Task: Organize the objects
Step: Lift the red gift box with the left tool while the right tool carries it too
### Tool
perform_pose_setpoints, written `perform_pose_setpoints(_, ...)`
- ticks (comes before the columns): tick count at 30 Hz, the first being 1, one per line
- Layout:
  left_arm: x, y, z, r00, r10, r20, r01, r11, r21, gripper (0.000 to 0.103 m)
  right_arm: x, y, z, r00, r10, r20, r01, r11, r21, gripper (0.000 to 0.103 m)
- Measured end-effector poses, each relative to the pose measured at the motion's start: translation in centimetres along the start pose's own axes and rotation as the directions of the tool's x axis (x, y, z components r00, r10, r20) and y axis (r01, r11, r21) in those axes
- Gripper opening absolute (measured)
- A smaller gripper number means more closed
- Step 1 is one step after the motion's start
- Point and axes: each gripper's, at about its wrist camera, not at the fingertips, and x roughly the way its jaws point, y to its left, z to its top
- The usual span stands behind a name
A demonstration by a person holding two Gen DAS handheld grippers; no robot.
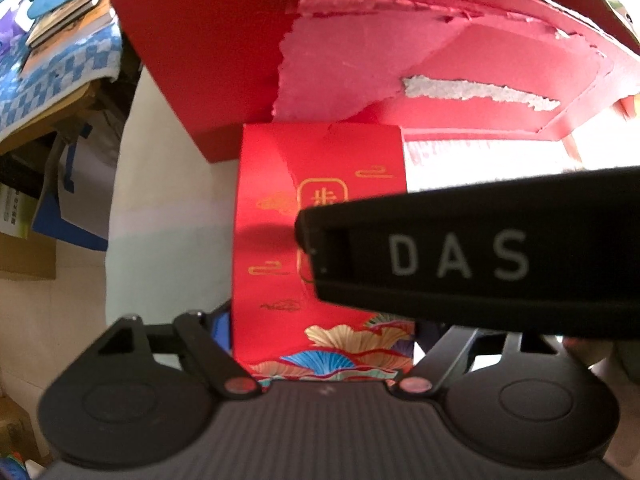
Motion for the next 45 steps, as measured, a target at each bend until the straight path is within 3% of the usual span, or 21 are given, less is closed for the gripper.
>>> perform_pose_setpoints(16,-0.8,0.1,0.6,1.0,-0.018,-0.004,0.018,1.0,0.022,0.079,-1.4,-0.6,-0.2,1.0,0.01,-0.011,-0.01,1.0,0.026,0.054)
perform_pose_setpoints(28,-2.9,-3.1,2.1,0.997,-0.068,-0.024,0.072,0.976,0.206,0.078,-5.7,-3.1,-1.5,0.999,-0.023,0.028,0.019,0.991,0.134,0.053)
perform_pose_setpoints(32,-3.4,-5.4,2.9,0.995,-0.099,-0.033,0.104,0.949,0.296,0.078,-7.8,-4.8,-2.4,0.996,-0.056,0.069,0.041,0.976,0.214,0.053)
perform_pose_setpoints(37,-4.2,-9.1,3.8,0.991,-0.128,-0.03,0.128,0.891,0.435,0.078,-10.9,-6.5,-4.0,0.982,-0.121,0.145,0.071,0.947,0.314,0.053)
perform_pose_setpoints(45,-6.6,-15.5,3.8,0.976,-0.217,0.004,0.168,0.768,0.618,0.078,-17.3,-8.2,-6.1,0.925,-0.25,0.287,0.116,0.904,0.411,0.054)
